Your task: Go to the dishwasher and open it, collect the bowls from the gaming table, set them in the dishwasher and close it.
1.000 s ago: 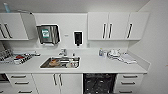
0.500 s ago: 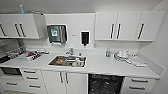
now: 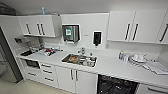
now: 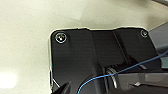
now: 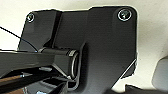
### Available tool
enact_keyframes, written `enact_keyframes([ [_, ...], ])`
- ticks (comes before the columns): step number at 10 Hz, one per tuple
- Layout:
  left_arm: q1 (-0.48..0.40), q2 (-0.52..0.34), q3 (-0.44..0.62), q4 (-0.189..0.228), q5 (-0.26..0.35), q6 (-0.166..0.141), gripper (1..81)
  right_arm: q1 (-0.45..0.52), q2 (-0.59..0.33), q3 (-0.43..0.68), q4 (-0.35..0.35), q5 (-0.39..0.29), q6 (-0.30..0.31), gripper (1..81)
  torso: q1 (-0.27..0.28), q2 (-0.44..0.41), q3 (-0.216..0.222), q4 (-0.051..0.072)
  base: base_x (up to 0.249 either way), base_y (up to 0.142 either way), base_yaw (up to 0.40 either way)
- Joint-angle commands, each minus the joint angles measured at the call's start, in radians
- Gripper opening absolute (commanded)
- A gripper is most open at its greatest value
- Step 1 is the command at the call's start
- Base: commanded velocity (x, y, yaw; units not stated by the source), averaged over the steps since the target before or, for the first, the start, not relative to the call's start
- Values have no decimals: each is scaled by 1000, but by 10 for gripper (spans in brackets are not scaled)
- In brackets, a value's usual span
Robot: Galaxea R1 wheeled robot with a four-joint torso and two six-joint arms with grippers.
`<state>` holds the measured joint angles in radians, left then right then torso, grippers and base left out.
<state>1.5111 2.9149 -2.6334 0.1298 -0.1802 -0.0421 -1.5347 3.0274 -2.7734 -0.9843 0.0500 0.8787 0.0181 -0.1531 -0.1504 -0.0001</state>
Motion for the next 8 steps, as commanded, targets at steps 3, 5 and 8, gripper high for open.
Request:
enact_keyframes([
  [3,-47,-6,-2,-4,41,2,811,27,52,-75,424,-44,-395,811,0,0,0,0,0,0,361],
  [5,-48,-6,-2,-4,39,2,811,44,66,-92,723,-73,-738,811,0,0,0,0,0,0,361],
  [8,-48,-9,-2,-2,36,2,811,53,24,-35,771,-71,-782,811,0,0,0,0,0,0,361],
])
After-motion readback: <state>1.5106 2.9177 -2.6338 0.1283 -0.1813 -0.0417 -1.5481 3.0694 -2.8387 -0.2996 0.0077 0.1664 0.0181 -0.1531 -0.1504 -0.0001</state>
